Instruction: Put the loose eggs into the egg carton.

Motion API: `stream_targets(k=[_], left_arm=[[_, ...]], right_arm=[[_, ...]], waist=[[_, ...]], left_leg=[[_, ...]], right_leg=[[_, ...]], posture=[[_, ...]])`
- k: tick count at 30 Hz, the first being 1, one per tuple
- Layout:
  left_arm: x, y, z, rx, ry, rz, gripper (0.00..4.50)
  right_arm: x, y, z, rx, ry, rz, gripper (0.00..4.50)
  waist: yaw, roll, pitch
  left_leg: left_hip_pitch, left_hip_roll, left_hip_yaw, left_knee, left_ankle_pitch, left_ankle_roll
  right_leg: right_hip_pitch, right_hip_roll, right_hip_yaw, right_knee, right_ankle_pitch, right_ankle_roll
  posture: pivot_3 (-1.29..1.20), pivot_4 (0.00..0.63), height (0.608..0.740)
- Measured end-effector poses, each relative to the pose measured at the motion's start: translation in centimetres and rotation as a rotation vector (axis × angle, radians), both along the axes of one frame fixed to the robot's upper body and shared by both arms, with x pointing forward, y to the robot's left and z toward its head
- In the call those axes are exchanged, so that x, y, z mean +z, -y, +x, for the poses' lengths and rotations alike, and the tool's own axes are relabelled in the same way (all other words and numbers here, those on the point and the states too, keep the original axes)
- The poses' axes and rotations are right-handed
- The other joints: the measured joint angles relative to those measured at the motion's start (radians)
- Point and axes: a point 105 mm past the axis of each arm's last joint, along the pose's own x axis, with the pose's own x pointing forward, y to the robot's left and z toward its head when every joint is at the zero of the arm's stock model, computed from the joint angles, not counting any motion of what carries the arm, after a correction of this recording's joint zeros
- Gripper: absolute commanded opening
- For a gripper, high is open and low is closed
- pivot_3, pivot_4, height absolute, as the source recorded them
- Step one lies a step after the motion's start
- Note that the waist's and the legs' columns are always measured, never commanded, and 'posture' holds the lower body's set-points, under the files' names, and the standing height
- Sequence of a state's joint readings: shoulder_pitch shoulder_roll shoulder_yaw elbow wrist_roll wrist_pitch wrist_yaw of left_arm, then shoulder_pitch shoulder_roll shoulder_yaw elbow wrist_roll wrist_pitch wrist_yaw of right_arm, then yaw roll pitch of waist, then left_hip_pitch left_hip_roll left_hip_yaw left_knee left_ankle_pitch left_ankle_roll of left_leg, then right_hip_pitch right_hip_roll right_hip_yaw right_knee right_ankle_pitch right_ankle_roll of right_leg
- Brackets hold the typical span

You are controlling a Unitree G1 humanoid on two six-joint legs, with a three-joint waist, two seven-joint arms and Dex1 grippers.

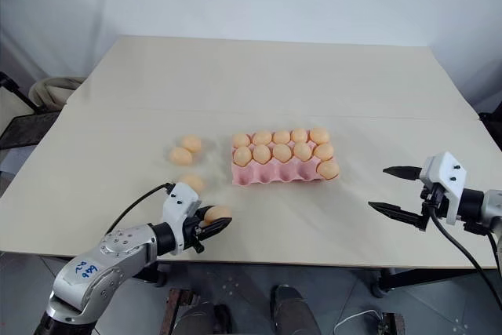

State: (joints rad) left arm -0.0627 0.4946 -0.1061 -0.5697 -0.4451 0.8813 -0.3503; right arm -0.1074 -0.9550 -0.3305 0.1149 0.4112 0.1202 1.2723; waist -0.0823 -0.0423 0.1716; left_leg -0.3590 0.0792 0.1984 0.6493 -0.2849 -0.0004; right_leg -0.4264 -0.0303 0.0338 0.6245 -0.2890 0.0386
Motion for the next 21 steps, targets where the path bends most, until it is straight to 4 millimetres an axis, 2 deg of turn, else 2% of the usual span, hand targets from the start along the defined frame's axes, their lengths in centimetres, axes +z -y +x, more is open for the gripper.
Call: stream_targets(k=[5,9,12,16,21], left_arm=[[4.1,1.6,1.9,-0.066,0.156,-0.097,1.74],[6.7,3.4,2.2,-0.188,0.261,-0.148,1.74],[7.2,4.8,2.7,-0.268,0.275,-0.178,1.74],[7.2,6.2,3.7,-0.349,0.278,-0.185,1.74],[8.3,9.8,5.6,-0.486,0.338,-0.199,1.74]], right_arm=[[0.4,-0.3,0.1,0.006,0.015,0.003,4.5],[0.8,-0.8,0.0,0.02,0.034,0.006,4.5],[1.6,-2.0,-0.1,0.064,0.07,0.023,4.5],[2.1,-2.4,-0.2,0.079,0.098,0.045,4.5],[2.5,-3.2,-0.9,0.064,0.154,0.116,4.5]], waist=[[0.002,0.0,0.0],[0.002,0.0,0.0],[0.002,0.0,0.0],[0.005,0.001,0.0],[0.02,0.001,0.001]], left_leg=[[0.0,-0.001,0.0,0.0,0.0,0.0],[0.0,0.0,0.0,-0.002,0.001,-0.001],[0.0,0.0,0.0,-0.002,0.001,-0.002],[-0.001,0.0,0.0,-0.002,0.001,-0.002],[-0.002,-0.001,0.0,-0.002,0.0,-0.001]], right_leg=[[0.0,0.0,0.0,0.0,0.0,0.001],[0.0,0.0,0.0,-0.001,0.001,0.001],[0.0,0.001,-0.001,-0.001,0.005,0.009],[0.0,0.001,-0.001,-0.002,0.005,0.01],[0.0,0.001,0.0,-0.004,0.005,0.009]], posture=[[0.0,0.15,0.74],[0.0,0.15,0.74],[0.0,0.15,0.74],[0.0,0.15,0.74],[0.0,0.15,0.74]])
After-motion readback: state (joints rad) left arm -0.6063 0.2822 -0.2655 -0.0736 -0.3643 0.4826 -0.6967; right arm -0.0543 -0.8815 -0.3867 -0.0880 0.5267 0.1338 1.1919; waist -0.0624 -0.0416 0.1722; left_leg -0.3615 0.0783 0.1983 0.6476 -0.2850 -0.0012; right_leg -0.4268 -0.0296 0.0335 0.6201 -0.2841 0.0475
